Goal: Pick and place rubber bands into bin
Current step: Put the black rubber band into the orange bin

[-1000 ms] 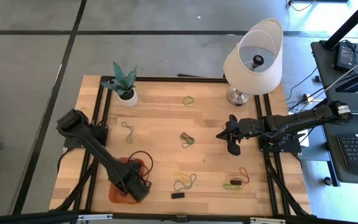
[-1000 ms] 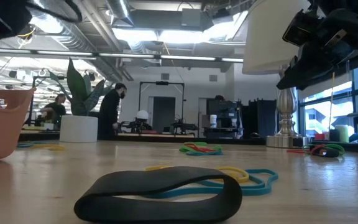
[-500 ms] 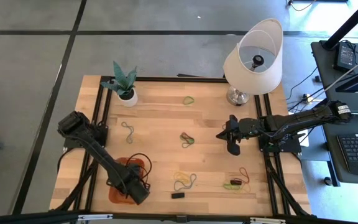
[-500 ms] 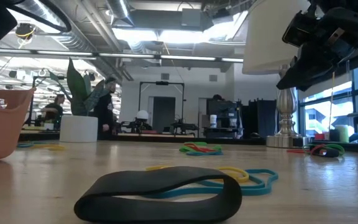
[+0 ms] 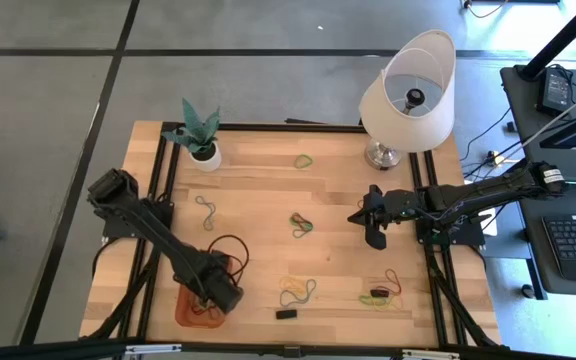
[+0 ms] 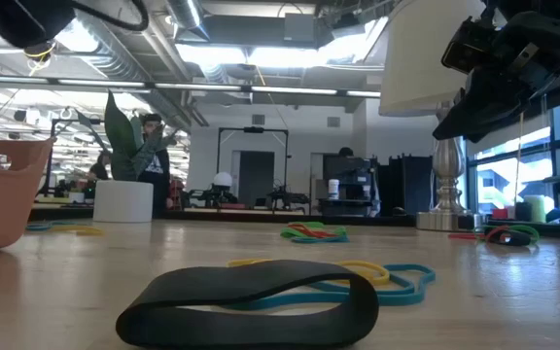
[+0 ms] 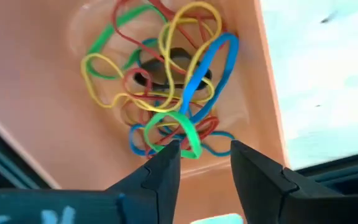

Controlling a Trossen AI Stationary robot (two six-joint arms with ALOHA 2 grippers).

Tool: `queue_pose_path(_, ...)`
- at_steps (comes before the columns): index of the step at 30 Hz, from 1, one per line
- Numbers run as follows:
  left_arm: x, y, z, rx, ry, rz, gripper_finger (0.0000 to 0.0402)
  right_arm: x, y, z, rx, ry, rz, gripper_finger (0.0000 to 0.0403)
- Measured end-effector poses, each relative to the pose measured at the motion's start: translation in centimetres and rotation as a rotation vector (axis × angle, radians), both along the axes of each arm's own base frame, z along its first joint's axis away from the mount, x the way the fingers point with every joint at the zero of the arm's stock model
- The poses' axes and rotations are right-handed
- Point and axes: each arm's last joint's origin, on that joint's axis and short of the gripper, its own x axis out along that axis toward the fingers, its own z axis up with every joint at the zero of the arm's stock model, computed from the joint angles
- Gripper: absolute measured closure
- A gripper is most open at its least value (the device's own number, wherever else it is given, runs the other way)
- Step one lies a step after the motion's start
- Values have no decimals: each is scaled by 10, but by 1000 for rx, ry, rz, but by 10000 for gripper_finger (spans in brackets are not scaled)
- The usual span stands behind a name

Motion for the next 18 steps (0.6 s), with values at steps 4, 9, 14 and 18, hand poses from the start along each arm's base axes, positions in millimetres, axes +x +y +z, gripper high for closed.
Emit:
queue_pose_path(4, -6, 10, 12, 2, 0, -37, 281, 0, 0, 0, 0, -1, 1, 386)
queue_pose_path(9, -11, 23, 24, 7, -30, -306, 310, 1, 0, 1, -40, -16, 30, 393)
queue_pose_path(14, -3, 45, 27, 116, -72, -545, 366, 5, 4, 10, -36, -110, 43, 398)
queue_pose_path(18, 3, 60, 27, 221, -93, -730, 397, 10, 12, 21, -45, -132, 12, 400)
